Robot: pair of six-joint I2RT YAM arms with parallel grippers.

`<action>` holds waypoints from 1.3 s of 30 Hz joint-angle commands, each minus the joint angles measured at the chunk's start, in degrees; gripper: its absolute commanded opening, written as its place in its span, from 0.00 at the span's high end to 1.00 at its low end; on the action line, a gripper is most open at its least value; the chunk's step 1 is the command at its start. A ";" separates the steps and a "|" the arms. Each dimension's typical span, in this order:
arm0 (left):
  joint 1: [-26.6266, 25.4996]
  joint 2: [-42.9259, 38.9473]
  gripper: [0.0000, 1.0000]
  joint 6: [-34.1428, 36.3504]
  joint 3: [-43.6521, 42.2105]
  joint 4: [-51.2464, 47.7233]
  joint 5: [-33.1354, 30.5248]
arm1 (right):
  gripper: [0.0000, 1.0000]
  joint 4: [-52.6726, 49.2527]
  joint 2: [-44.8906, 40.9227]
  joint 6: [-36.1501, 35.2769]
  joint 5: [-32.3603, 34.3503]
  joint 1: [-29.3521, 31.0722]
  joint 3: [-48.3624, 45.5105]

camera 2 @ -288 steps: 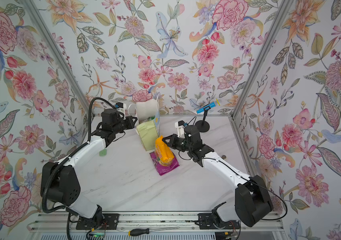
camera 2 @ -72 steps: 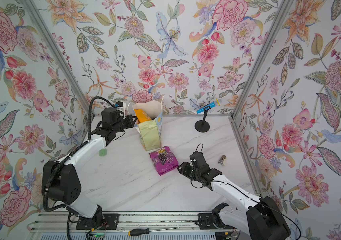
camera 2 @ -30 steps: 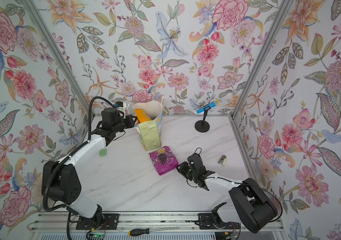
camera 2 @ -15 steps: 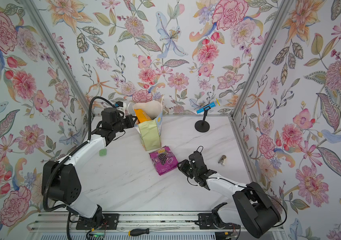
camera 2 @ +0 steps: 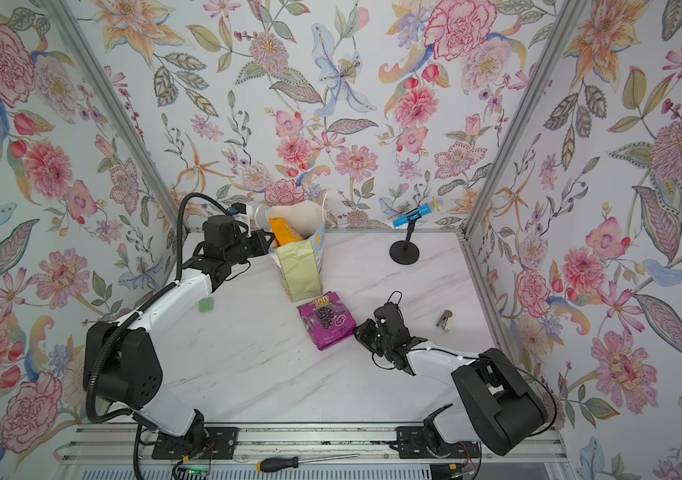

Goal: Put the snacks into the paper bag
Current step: 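Close the right gripper on the purple grape pack's edge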

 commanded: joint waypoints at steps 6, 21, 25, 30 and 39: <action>0.11 -1.40 1.00 0.52 0.40 2.44 1.95 | 0.88 3.06 2.45 -0.43 -0.54 0.16 2.06; 0.28 -1.42 1.00 0.74 0.30 2.21 1.91 | 1.00 -5.29 -7.26 -5.98 3.80 -0.61 9.01; 0.29 -1.38 1.00 0.52 0.19 2.46 1.97 | 1.00 -9.14 -11.16 -10.19 6.27 -0.36 15.06; 0.33 -1.62 1.00 0.52 0.10 2.47 1.90 | 1.00 -11.92 -11.59 -15.66 7.52 0.42 23.53; 0.37 -1.43 1.00 0.12 -0.07 2.98 2.09 | 1.00 -13.03 -7.20 -22.19 7.93 3.03 37.20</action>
